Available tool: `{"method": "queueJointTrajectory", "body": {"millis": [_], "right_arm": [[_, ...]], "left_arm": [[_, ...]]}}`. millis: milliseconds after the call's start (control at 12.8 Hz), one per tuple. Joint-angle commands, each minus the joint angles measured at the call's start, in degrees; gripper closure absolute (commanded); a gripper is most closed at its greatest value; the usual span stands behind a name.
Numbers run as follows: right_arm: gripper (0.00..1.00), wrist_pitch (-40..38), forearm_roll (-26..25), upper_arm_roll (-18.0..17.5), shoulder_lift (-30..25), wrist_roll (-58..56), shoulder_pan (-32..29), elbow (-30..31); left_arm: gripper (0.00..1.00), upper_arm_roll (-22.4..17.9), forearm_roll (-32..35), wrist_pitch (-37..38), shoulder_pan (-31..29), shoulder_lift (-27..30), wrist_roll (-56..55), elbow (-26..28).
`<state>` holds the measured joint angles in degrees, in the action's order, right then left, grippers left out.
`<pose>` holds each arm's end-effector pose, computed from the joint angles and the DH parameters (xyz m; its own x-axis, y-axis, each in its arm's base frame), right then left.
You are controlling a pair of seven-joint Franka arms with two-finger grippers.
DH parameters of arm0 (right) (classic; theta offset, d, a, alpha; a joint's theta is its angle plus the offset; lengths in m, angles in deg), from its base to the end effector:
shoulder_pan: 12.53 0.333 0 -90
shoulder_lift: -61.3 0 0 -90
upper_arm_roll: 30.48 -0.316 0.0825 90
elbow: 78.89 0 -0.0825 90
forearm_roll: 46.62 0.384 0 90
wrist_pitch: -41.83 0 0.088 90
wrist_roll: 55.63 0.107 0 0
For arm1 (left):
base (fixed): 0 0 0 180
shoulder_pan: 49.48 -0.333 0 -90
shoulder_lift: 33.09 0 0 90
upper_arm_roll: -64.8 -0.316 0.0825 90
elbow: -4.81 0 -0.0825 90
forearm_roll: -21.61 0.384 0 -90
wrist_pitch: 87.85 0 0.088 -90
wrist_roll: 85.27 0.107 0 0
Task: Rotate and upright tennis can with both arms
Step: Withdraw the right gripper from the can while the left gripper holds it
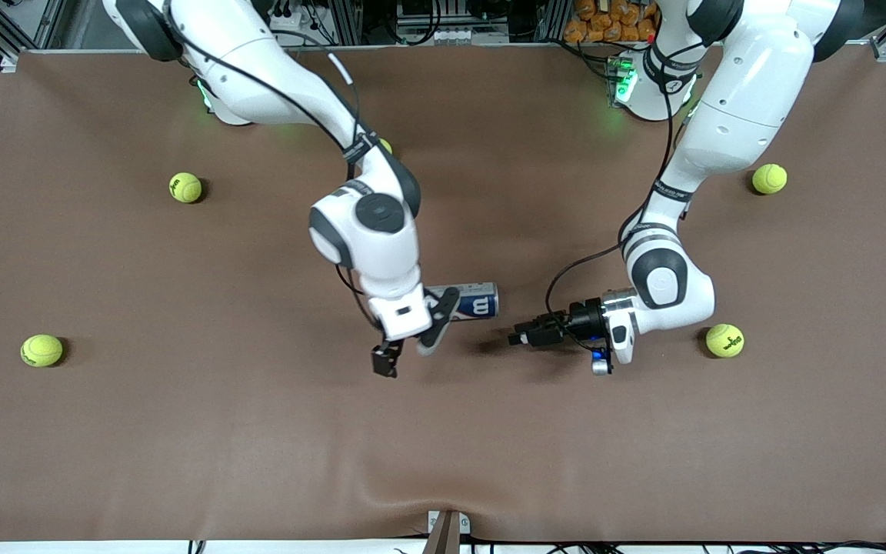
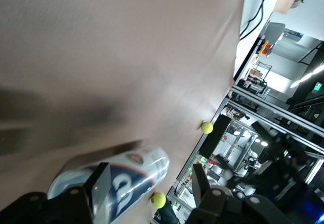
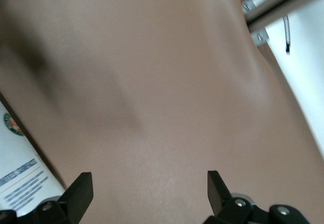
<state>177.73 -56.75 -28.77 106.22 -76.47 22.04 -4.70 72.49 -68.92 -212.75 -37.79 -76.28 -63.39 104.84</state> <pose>0.6466 0.4226 0.3071 0.4578 0.8671 0.1964 0.8279 -0.4963 0.2614 0.6076 -0.2464 0.1493 0.8657 0.2505 -0.4333 0.4942 -0.2903 0.8195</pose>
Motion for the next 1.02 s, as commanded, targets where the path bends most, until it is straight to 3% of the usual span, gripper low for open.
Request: {"method": "queueJointTrajectory", "body": {"millis": [0,313,547,938], "right_arm": [[0.0,-1.3,4.0,-0.9,-2.5,0.1,-3.4,1.4],[0.0,-1.6,4.6,-1.9,-4.0,0.4,-8.2,3.1],[0.0,-1.7,12.0,-2.1,-5.0,0.4,-11.9,5.2],[0.0,-1.7,13.5,-2.2,-4.8,0.4,-17.4,7.5]], "left_arm": [[0.29,0.1,-1.3,-0.6,0.2,3.4,2.5,5.3],[0.36,0.8,-1.4,-0.6,0.5,3.2,2.5,5.4],[0.38,0.8,-3.7,-0.7,1.5,2.1,2.8,3.3],[0.39,0.7,-6.8,-3.3,3.6,-0.7,2.8,-0.8]]}}
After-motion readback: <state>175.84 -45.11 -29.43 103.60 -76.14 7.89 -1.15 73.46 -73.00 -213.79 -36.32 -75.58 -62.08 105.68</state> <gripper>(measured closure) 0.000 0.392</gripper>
